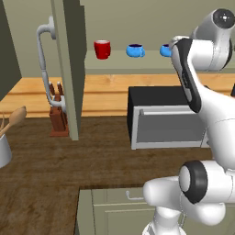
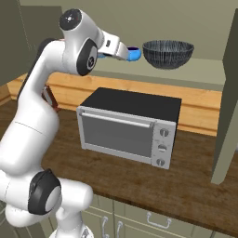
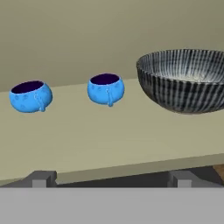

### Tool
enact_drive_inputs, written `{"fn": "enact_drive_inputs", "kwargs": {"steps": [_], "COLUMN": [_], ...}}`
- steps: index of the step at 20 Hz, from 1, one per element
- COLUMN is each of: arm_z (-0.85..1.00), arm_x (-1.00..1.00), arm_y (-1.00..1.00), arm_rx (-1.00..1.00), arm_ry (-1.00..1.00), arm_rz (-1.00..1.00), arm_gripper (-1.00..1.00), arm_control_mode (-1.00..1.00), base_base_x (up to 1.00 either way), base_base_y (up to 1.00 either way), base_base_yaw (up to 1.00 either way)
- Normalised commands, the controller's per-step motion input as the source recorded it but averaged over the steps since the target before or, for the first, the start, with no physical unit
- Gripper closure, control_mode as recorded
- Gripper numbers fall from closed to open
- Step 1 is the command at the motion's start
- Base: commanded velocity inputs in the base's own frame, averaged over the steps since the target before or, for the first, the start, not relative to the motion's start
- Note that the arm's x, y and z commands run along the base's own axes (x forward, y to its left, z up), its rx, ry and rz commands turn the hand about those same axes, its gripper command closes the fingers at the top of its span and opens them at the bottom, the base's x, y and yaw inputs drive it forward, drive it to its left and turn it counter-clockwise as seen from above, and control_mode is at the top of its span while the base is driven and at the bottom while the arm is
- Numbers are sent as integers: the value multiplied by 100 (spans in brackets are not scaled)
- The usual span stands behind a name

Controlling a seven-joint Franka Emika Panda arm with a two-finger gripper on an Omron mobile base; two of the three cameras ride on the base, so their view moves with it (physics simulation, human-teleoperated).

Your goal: Gather all objects into one cabinet and sort the glasses and bowls to opposite sides.

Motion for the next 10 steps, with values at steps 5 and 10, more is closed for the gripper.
{"fn": "enact_drive_inputs", "kwargs": {"steps": [5,10], "arm_z": [-24,-6], "arm_x": [61,65], "arm_y": [0,-1], "arm_rx": [6,4], "arm_ry": [0,0], "arm_rz": [-3,-3], "arm_gripper": [-100,-100], "arm_control_mode": [-100,-100], "base_base_x": [0,0], "base_base_y": [0,0], "base_base_yaw": [0,0]}}
